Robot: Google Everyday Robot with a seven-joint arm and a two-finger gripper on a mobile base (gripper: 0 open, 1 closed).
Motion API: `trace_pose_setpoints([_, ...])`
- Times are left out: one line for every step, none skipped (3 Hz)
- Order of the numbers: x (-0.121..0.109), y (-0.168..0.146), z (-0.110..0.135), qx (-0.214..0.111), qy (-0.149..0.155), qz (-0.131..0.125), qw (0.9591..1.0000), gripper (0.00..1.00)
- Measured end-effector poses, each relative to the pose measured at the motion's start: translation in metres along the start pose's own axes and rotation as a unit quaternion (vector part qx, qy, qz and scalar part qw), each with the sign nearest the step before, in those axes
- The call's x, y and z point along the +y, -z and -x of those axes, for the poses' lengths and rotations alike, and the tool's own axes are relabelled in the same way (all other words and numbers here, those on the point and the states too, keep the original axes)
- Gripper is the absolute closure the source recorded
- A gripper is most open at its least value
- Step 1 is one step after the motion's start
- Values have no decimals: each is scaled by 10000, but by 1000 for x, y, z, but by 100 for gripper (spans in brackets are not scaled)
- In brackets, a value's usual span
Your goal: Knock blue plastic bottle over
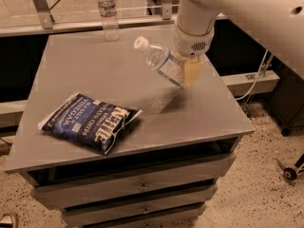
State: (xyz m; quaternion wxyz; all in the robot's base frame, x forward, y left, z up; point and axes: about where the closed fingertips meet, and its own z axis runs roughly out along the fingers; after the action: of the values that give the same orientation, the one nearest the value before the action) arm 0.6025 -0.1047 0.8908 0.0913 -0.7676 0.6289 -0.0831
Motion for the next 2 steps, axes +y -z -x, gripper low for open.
trace_pose_setpoints([15,-17,1,800,594,332,9945,100])
trace_pose_setpoints([25,-40,-9,1232,720,709,9872,84])
